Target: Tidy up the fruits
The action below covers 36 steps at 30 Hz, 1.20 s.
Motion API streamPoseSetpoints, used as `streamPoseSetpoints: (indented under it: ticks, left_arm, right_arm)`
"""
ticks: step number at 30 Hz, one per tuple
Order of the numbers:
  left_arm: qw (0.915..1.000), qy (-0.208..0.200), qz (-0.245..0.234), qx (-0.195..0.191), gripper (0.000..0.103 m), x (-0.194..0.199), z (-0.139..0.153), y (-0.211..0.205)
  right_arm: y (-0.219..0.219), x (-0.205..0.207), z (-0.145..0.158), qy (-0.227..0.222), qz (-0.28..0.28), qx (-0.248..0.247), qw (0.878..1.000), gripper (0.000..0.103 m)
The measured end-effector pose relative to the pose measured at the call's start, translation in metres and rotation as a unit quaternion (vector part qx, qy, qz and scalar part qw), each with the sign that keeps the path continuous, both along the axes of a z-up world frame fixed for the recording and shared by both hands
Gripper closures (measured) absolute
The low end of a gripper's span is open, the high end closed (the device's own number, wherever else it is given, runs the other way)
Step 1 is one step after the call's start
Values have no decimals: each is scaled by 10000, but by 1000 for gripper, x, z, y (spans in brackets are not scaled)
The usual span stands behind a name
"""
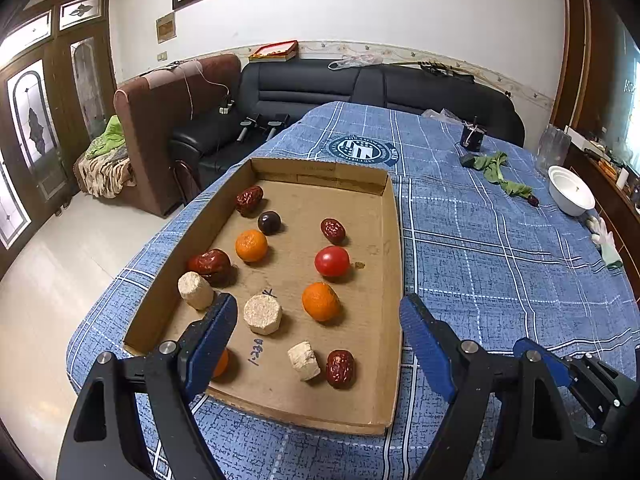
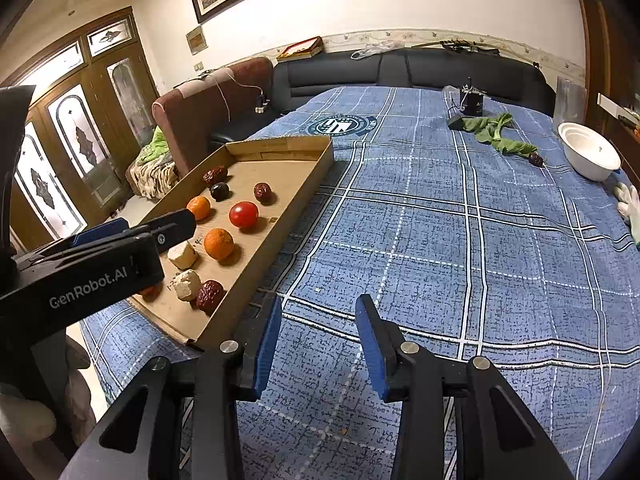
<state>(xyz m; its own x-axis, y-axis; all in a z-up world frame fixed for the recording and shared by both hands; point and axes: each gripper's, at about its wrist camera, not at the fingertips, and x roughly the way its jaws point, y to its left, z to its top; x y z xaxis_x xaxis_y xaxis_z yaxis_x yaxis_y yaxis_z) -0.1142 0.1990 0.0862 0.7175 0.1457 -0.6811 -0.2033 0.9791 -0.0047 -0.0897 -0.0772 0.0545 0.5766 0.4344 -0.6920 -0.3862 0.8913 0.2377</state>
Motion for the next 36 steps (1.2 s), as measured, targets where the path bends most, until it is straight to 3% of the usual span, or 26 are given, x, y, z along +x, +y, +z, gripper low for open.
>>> streamPoseSetpoints:
  ticks: [15,27,32,36]
  left_arm:
    - [9991,-159,371,-118,20,-3,-1,13]
    - [9992,-174,306,-194,19,-6,-4,11]
    - [9958,-657,588,248,18,-25,13,3]
    - [9828,-1352,1027,732,0,-53,36,-8]
  right_arm:
    - [15,-10,2,-335,120,-381,9986,59]
    - [22,-15,4,-490,149,-498,9974,56]
    - [16,-24,14,-668,88,-394,9969,56]
    - [10,-34,20,-812,82,-329,9961,56]
